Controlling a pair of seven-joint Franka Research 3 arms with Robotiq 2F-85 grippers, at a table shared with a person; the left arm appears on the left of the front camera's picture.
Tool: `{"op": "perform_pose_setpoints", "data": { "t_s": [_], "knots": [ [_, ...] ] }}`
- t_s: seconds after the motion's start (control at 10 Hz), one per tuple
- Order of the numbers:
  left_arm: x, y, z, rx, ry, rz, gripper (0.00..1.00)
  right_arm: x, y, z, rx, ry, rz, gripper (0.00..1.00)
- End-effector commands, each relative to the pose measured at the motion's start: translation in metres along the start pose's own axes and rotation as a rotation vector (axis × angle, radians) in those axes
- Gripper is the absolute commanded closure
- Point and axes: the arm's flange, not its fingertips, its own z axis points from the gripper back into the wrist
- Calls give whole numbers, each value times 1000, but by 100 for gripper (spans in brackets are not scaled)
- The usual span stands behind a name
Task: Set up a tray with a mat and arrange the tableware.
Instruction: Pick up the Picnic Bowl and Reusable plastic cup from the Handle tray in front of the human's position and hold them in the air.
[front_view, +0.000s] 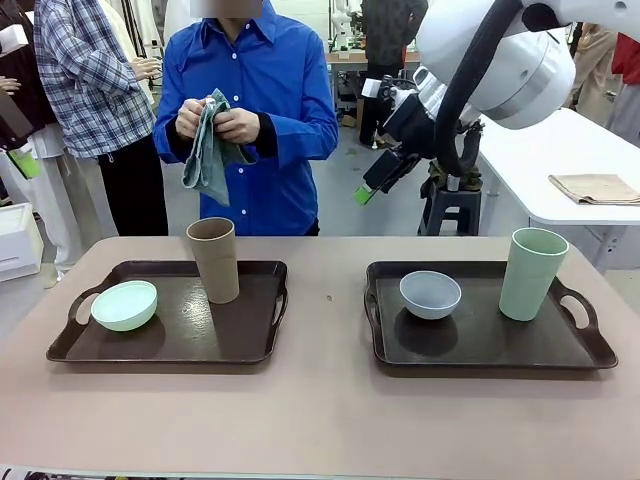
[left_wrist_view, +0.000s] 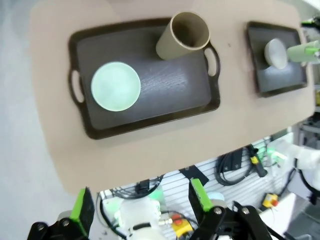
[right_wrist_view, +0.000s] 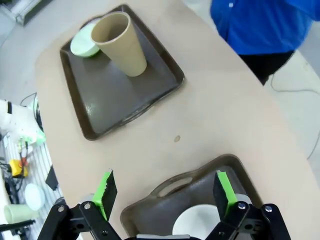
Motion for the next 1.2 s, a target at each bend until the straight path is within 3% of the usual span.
{"op": "perform_pose_setpoints", "data": {
  "t_s": [0.0,0.3,0.5,0.9,1.1],
  "knots": [
    [13,-5,-13,9,-27,-59,0,29,-27,-39,4,-25,195,0],
    [13,5,-41,22,-56,-103,0,65,-33,-91,32,-11,413,0],
    [16,10,-70,39,-38,-104,0,79,-34,-119,125,-42,502,0],
    [20,23,-114,16,-49,-121,0,110,-31,-161,237,-9,635,0],
    [27,27,-124,-55,-27,-130,0,114,-38,-173,286,-13,610,0]
  ]
}}
